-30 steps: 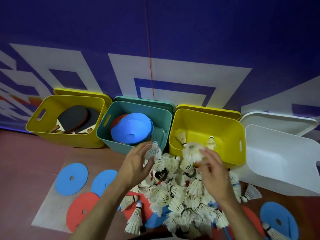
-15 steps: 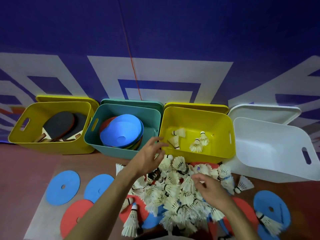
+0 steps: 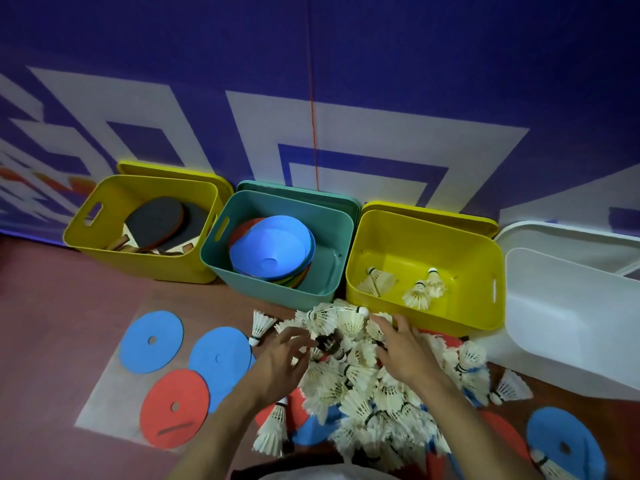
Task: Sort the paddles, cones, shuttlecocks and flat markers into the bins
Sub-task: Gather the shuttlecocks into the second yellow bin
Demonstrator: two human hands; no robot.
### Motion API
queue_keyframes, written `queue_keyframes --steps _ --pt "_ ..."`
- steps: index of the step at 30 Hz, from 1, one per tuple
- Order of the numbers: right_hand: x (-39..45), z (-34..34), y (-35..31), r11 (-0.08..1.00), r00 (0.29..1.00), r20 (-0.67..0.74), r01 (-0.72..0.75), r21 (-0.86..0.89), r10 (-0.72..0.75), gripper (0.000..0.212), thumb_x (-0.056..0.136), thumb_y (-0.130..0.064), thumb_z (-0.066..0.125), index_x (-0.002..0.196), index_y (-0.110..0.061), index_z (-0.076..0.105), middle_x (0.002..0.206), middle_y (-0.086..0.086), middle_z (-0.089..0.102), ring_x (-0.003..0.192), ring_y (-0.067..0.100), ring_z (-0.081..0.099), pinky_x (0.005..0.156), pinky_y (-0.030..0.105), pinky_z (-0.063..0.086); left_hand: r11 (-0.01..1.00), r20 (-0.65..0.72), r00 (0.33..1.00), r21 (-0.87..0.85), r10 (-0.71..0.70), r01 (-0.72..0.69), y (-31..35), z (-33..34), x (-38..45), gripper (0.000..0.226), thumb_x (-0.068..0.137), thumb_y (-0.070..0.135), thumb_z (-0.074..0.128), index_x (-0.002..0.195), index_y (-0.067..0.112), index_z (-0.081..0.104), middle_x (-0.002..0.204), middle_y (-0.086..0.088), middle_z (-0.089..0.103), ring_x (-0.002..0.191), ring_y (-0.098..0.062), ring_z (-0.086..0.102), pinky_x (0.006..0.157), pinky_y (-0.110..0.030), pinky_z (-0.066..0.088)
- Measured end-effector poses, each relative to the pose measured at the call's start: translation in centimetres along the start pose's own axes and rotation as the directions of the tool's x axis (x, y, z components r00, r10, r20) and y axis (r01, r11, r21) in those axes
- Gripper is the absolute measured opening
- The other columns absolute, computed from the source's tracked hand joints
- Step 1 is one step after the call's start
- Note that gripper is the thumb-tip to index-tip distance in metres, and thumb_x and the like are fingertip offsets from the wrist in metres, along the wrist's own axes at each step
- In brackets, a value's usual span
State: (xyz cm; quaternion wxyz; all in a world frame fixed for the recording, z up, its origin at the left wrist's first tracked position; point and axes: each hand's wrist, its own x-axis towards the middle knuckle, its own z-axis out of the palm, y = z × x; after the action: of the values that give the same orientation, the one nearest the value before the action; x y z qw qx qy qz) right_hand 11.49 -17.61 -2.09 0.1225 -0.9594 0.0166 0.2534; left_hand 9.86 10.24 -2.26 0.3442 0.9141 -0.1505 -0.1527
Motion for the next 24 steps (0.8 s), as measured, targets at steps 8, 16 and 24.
queue_keyframes --steps 8,16,24 --pt "-0.9 -1.5 0.3 0.999 0.956 -0.291 0.036 0.033 -0.025 0.019 0.098 -0.039 0.054 0.109 -0.031 0.068 0.103 -0.008 0.068 0.081 0.014 0.063 0.065 0.028 0.043 0.997 0.011 0.997 -0.025 0.078 -0.078 1.4 0.1 1.1 0.03 0.098 0.033 0.048 0.124 0.03 0.062 0.132 0.01 0.049 0.09 0.001 0.061 0.08 -0.013 0.046" --pt "-6.3 -4.7 1.0 0.714 0.946 -0.288 0.1 0.693 0.147 0.005 0.09 -0.05 0.065 0.094 -0.048 0.065 0.094 -0.023 0.069 0.1 0.004 0.065 0.083 0.031 0.055 0.979 0.072 0.985 -0.138 0.158 -0.147 5.9 1.7 4.0 0.084 0.081 0.068 0.064 0.15 0.039 0.027 0.144 0.012 0.039 0.116 -0.004 0.051 0.094 -0.024 0.047" --pt "-8.7 -4.8 2.5 0.609 0.889 -0.328 0.073 0.79 0.319 0.036 0.09 -0.049 0.065 0.119 -0.029 0.068 0.106 -0.018 0.066 0.096 -0.009 0.061 0.069 0.0 0.042 0.96 0.033 0.962 0.048 0.273 -0.274 9.1 3.3 6.3 0.055 0.089 0.066 0.052 0.126 0.024 0.054 0.094 0.0 0.071 0.083 -0.018 0.065 0.068 -0.038 0.052"
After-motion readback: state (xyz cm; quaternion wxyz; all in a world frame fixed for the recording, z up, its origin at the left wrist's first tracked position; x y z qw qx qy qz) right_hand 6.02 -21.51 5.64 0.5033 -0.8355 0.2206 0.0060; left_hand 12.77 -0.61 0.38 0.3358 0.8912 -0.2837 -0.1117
